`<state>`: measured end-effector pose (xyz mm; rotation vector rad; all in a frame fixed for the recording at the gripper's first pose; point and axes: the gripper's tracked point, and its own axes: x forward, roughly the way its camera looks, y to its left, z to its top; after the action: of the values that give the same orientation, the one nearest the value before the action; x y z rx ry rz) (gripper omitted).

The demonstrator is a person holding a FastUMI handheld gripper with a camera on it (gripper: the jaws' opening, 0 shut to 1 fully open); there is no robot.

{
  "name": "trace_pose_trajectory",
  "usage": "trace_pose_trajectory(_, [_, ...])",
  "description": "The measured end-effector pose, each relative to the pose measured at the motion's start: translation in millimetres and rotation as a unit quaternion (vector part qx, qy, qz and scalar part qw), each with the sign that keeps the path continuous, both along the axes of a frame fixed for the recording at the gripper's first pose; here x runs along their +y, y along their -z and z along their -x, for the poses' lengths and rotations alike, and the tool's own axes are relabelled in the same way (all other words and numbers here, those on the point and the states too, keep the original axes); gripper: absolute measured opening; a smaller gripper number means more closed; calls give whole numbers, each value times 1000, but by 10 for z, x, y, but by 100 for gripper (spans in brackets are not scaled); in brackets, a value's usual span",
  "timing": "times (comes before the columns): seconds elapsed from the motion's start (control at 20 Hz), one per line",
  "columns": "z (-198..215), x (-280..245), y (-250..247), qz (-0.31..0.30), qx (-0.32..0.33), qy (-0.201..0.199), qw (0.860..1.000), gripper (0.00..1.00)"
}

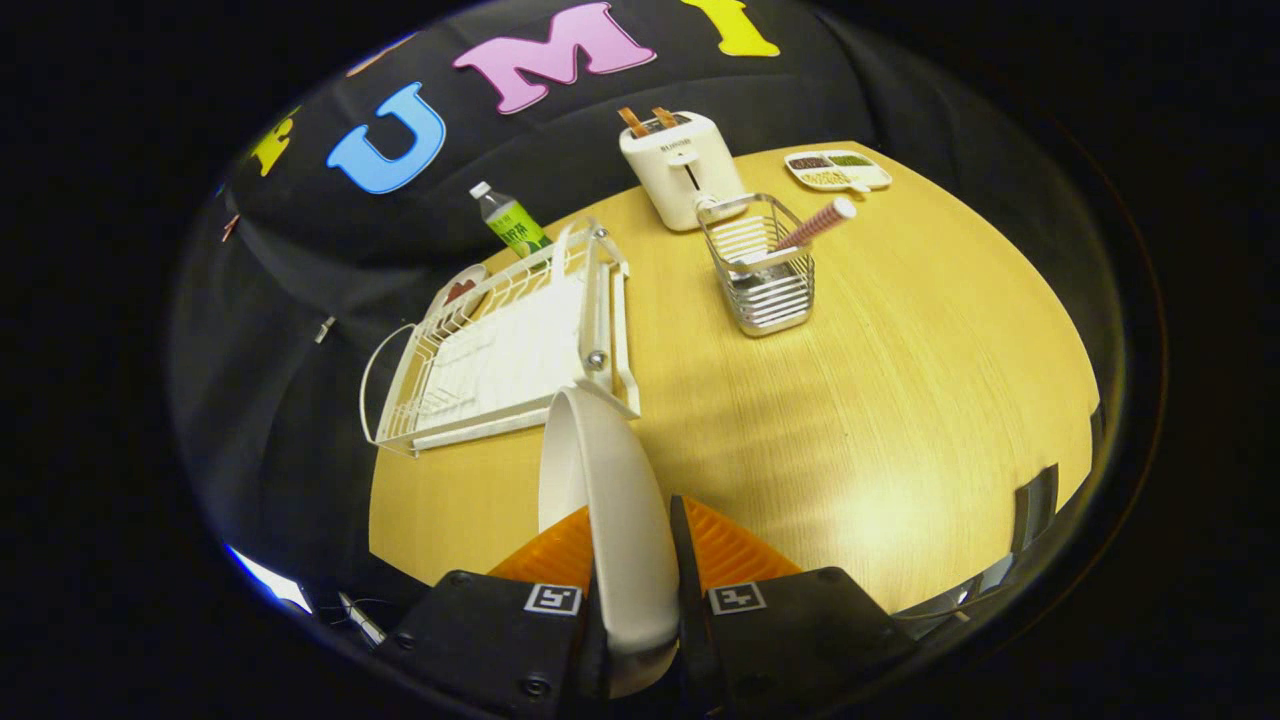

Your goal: Take the plate from the dish rack, then take the spoon from the basket and place it into the plate.

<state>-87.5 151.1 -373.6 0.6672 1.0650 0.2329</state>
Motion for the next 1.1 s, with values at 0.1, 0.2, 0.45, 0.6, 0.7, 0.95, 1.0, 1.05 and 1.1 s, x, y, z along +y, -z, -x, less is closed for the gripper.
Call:
trace_pose_trajectory(0.1, [22,43,147,-17,21,12,1000,31])
trace_pose_trajectory(0.2, [31,85,187,-41,35,32,998,32])
trace_pose_trajectory(0.45, [-13,-29,372,-19,51,44,998,36])
trace_pose_trajectory(0.6, [-2,-143,469,12,60,54,997,46])
trace_pose_trajectory(0.7, [21,-259,557,44,71,59,995,51])
trace_pose_trajectory(0.95, [-32,-487,557,94,56,74,991,69])
trace_pose_trajectory(1.0, [-59,-534,516,102,47,75,991,74])
trace_pose_trajectory(1.05, [-90,-569,471,108,38,75,991,79])
trace_pose_trajectory(1.1, [-128,-596,406,110,26,76,991,83])
